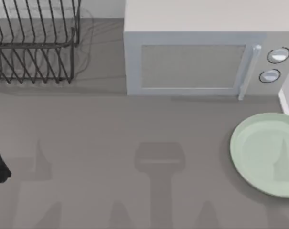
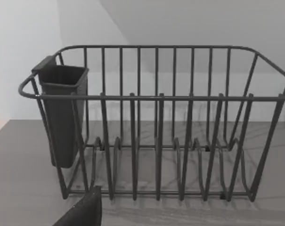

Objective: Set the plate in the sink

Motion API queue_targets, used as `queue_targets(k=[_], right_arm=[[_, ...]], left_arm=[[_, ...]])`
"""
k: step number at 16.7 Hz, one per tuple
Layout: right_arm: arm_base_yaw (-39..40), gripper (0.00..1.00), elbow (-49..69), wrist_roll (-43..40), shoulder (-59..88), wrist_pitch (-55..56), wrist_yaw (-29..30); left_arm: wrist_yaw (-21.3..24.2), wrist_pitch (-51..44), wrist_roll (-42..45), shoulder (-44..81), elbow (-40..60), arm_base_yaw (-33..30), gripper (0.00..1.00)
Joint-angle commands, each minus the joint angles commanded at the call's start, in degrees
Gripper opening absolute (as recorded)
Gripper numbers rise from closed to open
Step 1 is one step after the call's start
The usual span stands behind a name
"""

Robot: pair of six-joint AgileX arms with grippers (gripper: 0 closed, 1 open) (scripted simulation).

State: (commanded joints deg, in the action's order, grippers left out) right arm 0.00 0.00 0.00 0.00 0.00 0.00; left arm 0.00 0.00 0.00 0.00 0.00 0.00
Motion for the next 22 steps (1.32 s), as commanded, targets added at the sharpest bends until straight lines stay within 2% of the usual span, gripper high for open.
queue_targets(k=[14, 18, 22], right_arm=[[0.57, 1.00, 1.77, 0.59, 1.80, -1.43, 0.00], [3.61, 1.00, 11.41, 3.74, 12.73, -9.00, 0.01], [8.28, 1.00, 26.33, 8.56, 32.15, -20.63, 0.01]], left_arm=[[0.00, 0.00, 0.00, 0.00, 0.00, 0.00, 1.00], [0.00, 0.00, 0.00, 0.00, 0.00, 0.00, 1.00], [0.00, 0.00, 0.00, 0.00, 0.00, 0.00, 1.00]])
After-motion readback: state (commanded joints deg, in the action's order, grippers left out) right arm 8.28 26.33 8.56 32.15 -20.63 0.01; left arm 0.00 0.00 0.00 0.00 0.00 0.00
